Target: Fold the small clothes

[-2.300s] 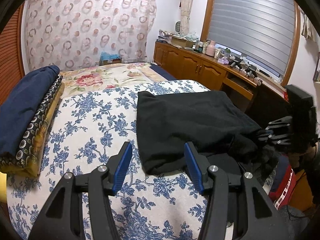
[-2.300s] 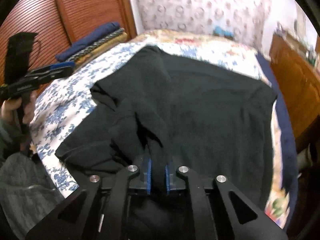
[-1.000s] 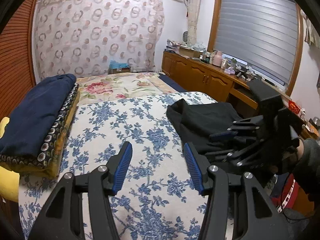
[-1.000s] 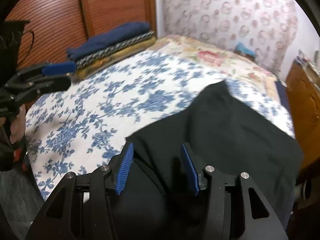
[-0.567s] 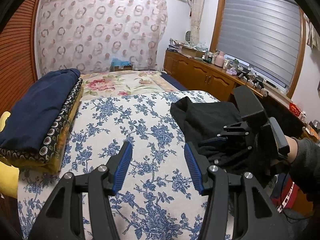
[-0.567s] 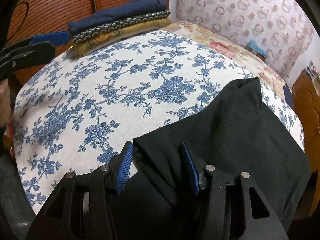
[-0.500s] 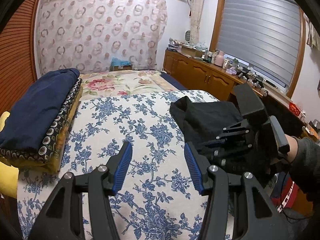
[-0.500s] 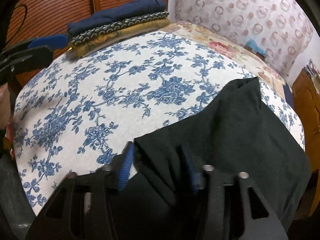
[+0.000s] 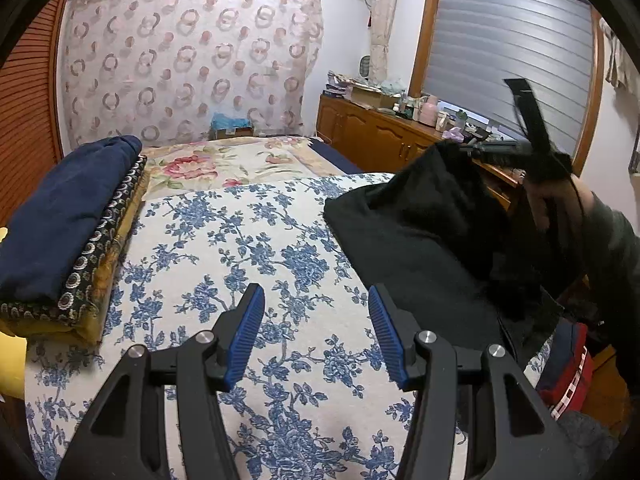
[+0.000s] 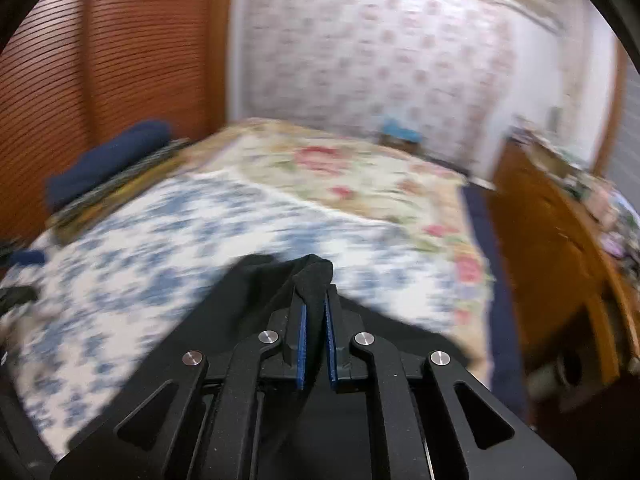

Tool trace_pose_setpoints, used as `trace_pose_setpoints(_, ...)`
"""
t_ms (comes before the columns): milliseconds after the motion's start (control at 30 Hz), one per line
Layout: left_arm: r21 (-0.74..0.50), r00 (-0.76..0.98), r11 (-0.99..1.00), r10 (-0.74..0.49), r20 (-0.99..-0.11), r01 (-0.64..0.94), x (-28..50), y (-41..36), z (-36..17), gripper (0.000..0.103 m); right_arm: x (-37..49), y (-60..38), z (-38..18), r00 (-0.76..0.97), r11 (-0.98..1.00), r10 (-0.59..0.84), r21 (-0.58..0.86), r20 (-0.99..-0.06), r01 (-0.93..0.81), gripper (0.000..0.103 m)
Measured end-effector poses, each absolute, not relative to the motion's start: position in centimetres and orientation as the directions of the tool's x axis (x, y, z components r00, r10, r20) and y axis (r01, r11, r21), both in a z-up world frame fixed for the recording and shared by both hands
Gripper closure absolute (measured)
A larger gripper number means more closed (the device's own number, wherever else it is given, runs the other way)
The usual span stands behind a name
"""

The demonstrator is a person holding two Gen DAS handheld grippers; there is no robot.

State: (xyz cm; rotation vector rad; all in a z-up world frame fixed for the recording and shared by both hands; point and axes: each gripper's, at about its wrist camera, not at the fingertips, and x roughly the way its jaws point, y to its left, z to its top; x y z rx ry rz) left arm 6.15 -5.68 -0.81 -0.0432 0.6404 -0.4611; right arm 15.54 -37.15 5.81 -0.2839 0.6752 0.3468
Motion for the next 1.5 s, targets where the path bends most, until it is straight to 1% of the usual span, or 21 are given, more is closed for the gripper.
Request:
trace_pose_setpoints(100,-0.179,0.697,0.895,-0.433,-0.572,0.409,6.1,-6.0,-1.0,0.05,18.0,-40.6,5.7,0.756,0.935,0.106,-0.194,-0.647,-0.297,0.098)
trace_pose_setpoints(267,-0.175,0.683,0.89,-0.439,-0.585,0.421,6.1,-6.8,-1.5,0.05,22.0,-44.4,1.7,0.703,0.956,-0.024,-0.223,-0.711,-0.192,0.098)
trace_pose_setpoints(400,-0.169,0.672,0.885,-0.442,-0.594,0.433,5.9,-7.4,-1.8,0.05,23.1,-45.3,-0.7,0.656,0.972,-0.04,-0.183,-0.754,-0.151,0.097)
trace_pose_setpoints(433,-0.168,0.67,0.884,-0.444,-0.596,0.436,5.9,-7.5,-1.8,0.05,23.4,-45.5,-1.2,0.644,0.974,-0.047,-0.179,-0.763,-0.142,0.092)
trace_pose_setpoints(467,-0.168,0.667,0.882,-0.446,-0.597,0.439,5.9,-7.7,-1.9,0.05,23.4,-45.5,-1.5,0.636,0.975,-0.053,-0.179,-0.77,-0.134,0.084)
trace_pose_setpoints(500,-0.169,0.665,0.881,-0.448,-0.598,0.442,5.9,-7.8,-1.9,0.05,23.3,-45.7,-1.4,0.635,0.974,-0.064,-0.186,-0.77,-0.126,0.081)
trace_pose_setpoints(533,-0.171,0.661,0.879,-0.452,-0.599,0.446,5.9,-8.0,-1.9,0.05,22.9,-45.8,-1.3,0.637,0.974,-0.071,-0.19,-0.767,-0.12,0.074)
trace_pose_setpoints(567,-0.172,0.657,0.877,-0.455,-0.601,0.449,5.9,-8.1,-1.9,0.05,22.3,-46.0,-0.9,0.644,0.976,-0.067,-0.185,-0.762,-0.117,0.068)
trace_pose_setpoints(633,-0.174,0.65,0.872,-0.462,-0.603,0.458,6.0,-8.5,-2.0,0.05,20.9,-46.1,-0.2,0.659,0.978,-0.049,-0.171,-0.751,-0.122,0.063)
trace_pose_setpoints(767,-0.172,0.641,0.864,-0.471,-0.606,0.473,5.8,-9.3,-1.9,0.049,16.7,-45.5,1.5,0.691,0.974,-0.007,-0.162,-0.723,-0.159,0.057)
trace_pose_setpoints(867,-0.168,0.636,0.861,-0.473,-0.61,0.48,5.7,-10.0,-1.9,0.049,13.1,-44.0,1.8,0.686,0.965,0.068,-0.128,-0.725,-0.231,0.056)
trace_pose_setpoints(1000,-0.157,0.625,0.853,-0.478,-0.617,0.498,5.4,-11.1,-2.2,0.049,9.1,-41.0,1.0,0.642,0.934,0.174,-0.083,-0.746,-0.348,0.056)
trace_pose_setpoints(1167,-0.148,0.617,0.847,-0.48,-0.623,0.51,5.1,-12.0,-2.4,0.049,6.6,-37.9,-0.3,0.583,0.899,0.251,-0.038,-0.773,-0.437,0.056)
trace_pose_setpoints(1333,-0.143,0.615,0.846,-0.479,-0.626,0.514,4.8,-12.4,-2.6,0.049,5.9,-35.9,-1.0,0.558,0.88,0.269,-0.036,-0.785,-0.475,0.056)
trace_pose_setpoints(1500,-0.145,0.607,0.84,-0.487,-0.628,0.524,4.5,-12.9,-2.8,0.049,5.7,-35.6,-2.0,0.54,0.881,0.241,-0.051,-0.806,-0.47,0.056)
